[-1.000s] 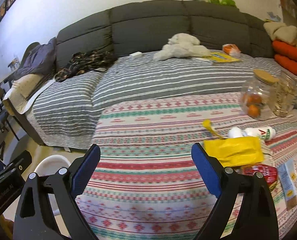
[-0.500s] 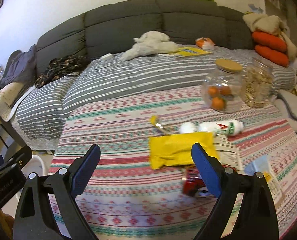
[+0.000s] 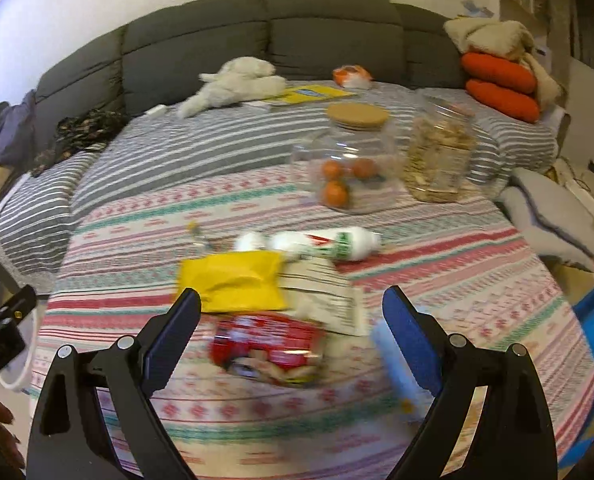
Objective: Collect trash
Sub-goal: 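Grasp the white 'ADOPT A COW' milk carton with the right tool, then grasp the yellow snack wrapper with the left tool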
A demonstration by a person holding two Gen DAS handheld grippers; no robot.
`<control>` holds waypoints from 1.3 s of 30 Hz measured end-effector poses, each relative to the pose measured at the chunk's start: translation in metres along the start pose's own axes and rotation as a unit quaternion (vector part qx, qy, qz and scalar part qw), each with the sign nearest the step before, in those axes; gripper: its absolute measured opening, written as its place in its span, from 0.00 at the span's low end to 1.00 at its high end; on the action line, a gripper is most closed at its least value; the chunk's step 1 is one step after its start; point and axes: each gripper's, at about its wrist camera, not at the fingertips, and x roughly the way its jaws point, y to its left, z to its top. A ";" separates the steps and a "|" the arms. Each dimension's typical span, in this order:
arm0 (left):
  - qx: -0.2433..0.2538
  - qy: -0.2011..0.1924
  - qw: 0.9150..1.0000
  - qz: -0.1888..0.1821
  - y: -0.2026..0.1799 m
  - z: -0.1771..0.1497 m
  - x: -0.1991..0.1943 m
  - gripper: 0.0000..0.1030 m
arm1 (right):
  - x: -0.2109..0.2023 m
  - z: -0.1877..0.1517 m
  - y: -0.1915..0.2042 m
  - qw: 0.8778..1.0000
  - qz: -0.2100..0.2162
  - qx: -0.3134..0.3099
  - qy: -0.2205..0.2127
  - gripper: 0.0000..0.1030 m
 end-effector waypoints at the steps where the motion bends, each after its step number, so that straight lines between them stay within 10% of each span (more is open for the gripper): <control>1: 0.002 0.000 1.000 0.000 -0.002 -0.001 0.000 0.90 | 0.001 0.000 -0.007 1.000 -0.006 0.002 0.003 0.87; 14: 0.037 0.004 0.999 -0.015 -0.029 -0.008 0.007 0.90 | 0.051 -0.026 -0.078 0.988 -0.026 -0.045 0.143 0.86; 21: 0.067 0.037 0.994 -0.081 -0.054 -0.009 0.026 0.90 | 0.080 -0.037 -0.093 0.978 0.020 -0.025 0.208 0.59; 31: 0.164 0.106 0.963 -0.188 -0.124 0.020 0.053 0.93 | 0.067 -0.012 -0.117 0.983 0.037 0.030 0.178 0.55; 39: 0.151 0.218 0.945 -0.190 -0.184 0.032 0.089 0.93 | 0.053 0.009 -0.123 0.984 0.068 0.051 0.158 0.56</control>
